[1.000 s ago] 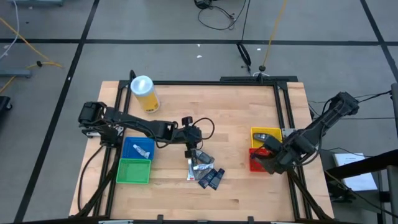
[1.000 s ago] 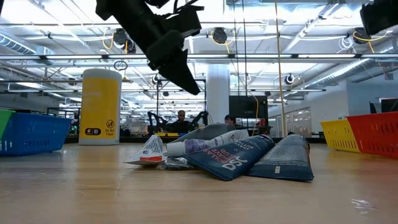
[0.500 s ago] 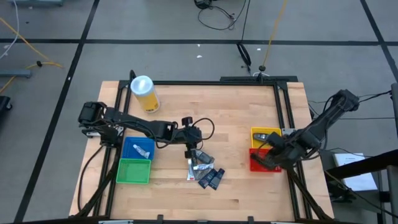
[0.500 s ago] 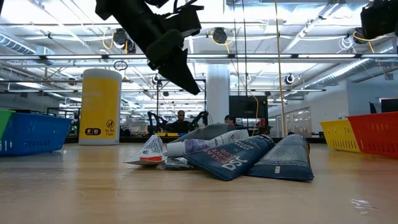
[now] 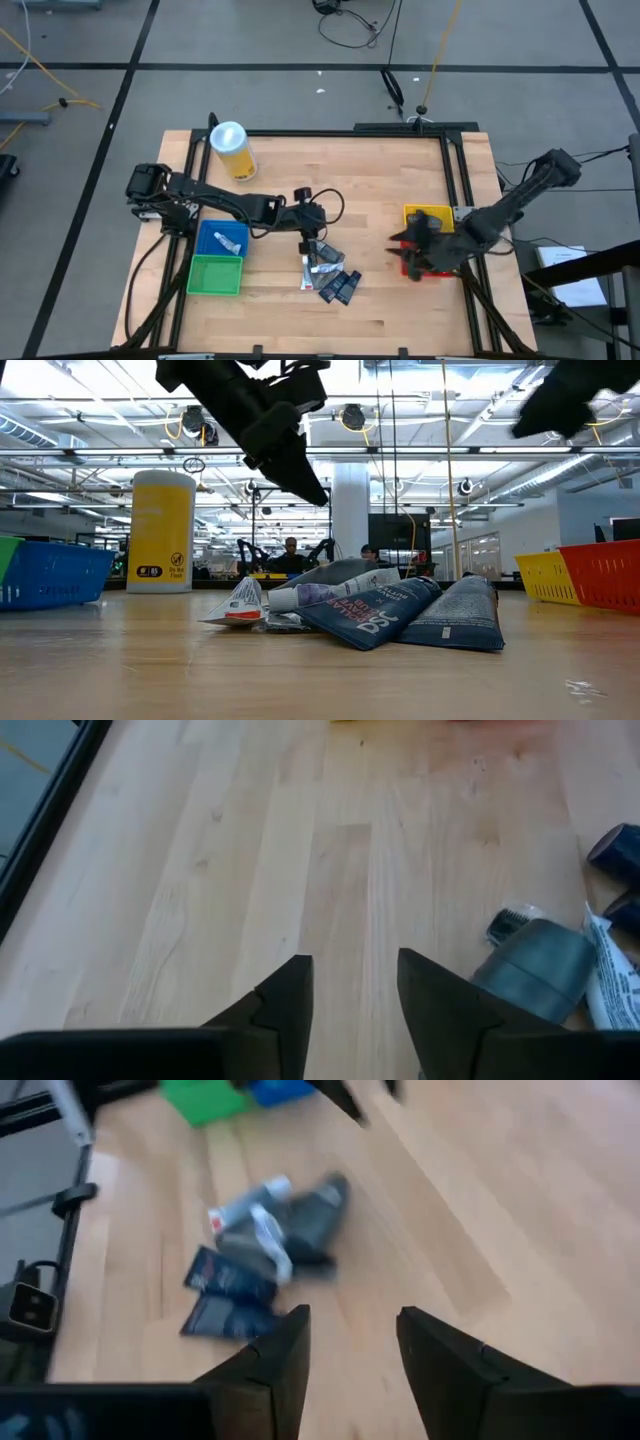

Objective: Pick & Place Travel size toiletries
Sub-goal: Put the black deodorant into the yellow basket

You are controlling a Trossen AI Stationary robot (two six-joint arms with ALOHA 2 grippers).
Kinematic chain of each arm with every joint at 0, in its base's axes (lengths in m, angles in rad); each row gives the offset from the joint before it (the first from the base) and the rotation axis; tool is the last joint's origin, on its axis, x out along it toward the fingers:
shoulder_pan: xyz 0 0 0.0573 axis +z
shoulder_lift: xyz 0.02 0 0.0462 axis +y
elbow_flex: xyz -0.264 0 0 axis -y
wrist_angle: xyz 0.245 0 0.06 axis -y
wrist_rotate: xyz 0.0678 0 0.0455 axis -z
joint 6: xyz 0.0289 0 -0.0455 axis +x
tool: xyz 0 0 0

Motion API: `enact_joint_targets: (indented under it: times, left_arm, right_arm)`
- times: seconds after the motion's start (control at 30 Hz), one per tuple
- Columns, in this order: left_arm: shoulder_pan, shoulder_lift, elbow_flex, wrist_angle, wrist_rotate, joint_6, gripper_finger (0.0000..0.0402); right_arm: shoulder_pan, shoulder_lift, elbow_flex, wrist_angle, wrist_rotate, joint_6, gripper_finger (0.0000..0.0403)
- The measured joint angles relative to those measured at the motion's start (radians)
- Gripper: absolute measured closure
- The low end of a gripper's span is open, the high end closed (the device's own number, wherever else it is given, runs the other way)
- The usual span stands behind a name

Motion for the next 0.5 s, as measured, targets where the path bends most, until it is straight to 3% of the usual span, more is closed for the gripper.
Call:
enact_joint_targets:
  times: [0.13, 0.27, 0.5]
  left_arm:
    - [-0.011, 0.0, 0.0, 0.005, -0.001, 0.014, 0.0261]
    - [-0.043, 0.0, 0.0, -0.018, -0.009, 0.004, 0.0268]
    - [-0.127, -0.008, 0.0, -0.18, -0.143, -0.094, 0.0281]
  right_arm:
    - [-0.076, 0.124, -0.122, 0.461, -0.012, -0.348, 0.0267]
    - [-0.174, 0.246, -0.225, 0.861, -0.053, -0.544, 0.0264]
    - [-0.337, 0.421, -0.249, 1.127, -0.274, -0.619, 0.0243]
